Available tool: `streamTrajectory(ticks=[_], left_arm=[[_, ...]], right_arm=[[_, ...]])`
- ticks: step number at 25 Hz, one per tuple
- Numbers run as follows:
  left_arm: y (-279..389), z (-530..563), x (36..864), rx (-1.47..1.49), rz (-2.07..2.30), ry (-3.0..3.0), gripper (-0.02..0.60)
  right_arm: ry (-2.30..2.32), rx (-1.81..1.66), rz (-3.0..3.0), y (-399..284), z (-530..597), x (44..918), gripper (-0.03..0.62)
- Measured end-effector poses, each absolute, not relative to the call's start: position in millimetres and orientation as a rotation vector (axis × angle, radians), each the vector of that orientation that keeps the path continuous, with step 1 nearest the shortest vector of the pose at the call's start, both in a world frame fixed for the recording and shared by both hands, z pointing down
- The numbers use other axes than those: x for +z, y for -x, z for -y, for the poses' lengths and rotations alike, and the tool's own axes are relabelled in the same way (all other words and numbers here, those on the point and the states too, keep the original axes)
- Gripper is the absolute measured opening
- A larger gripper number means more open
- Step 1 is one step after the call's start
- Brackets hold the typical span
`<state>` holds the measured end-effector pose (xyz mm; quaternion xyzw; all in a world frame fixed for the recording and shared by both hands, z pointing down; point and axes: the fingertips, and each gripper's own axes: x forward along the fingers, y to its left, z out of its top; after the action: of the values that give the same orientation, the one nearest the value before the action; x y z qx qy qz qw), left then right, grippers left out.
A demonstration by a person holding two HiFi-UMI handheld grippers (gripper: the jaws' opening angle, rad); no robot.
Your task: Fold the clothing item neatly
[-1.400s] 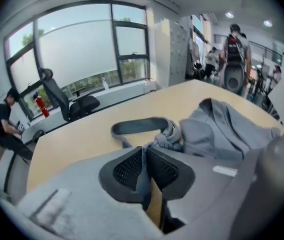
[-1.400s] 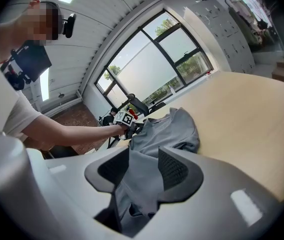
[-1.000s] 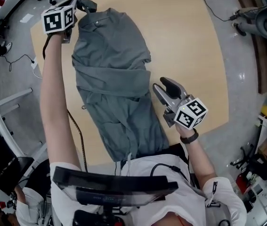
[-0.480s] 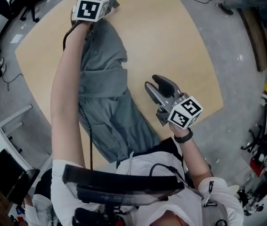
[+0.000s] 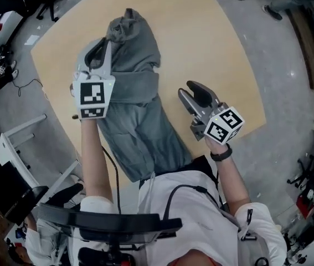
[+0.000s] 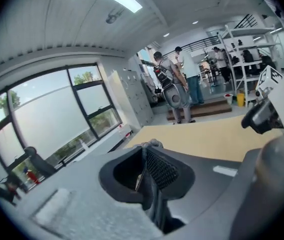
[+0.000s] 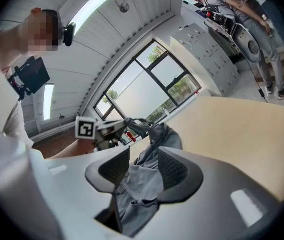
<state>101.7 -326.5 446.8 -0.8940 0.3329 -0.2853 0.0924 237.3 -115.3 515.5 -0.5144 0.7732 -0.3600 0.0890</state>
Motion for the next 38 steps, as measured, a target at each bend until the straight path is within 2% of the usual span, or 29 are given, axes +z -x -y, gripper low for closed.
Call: streamTrajectory(ticks=[4, 7, 10, 13, 19, 23, 28, 34, 38], left_arm=[[-10, 218, 534, -1.141, -1.063, 2.649, 0.034], [18, 158, 620, -1.386, -1.041, 2.695, 0.034], [31, 132, 670, -1.509, -1.117, 2.789, 0.043], [42, 125, 674, -1.457, -1.267, 2.907, 0.106], [84, 99, 629, -1.241, -1.456, 2.973, 0.114], [142, 52, 619, -1.305, -1.556, 2.944, 0.115], [200, -30, 643, -1.468, -1.651, 2.978, 0.128], [210, -131, 684, -1.68, -1.684, 3.077, 0.154], [185, -171, 704, -1.708, -1.714, 3.202, 0.203]], right_arm=[[1.478, -1.113, -2.355, -204, 110, 524, 0.169], [1.435, -1.143, -2.42, -177, 112, 530, 0.169], [1.392, -1.175, -2.493, -148, 115, 538, 0.17], [1.371, -1.205, -2.541, -121, 109, 546, 0.175], [1.386, -1.221, -2.627, -92, 82, 552, 0.186], [1.466, -1.249, -2.677, -91, 47, 570, 0.201], [1.597, -1.38, -2.69, -108, -18, 612, 0.21], [1.705, -1.586, -2.799, -126, -100, 662, 0.274], [1.632, -1.742, -2.919, -122, -153, 698, 0.385]])
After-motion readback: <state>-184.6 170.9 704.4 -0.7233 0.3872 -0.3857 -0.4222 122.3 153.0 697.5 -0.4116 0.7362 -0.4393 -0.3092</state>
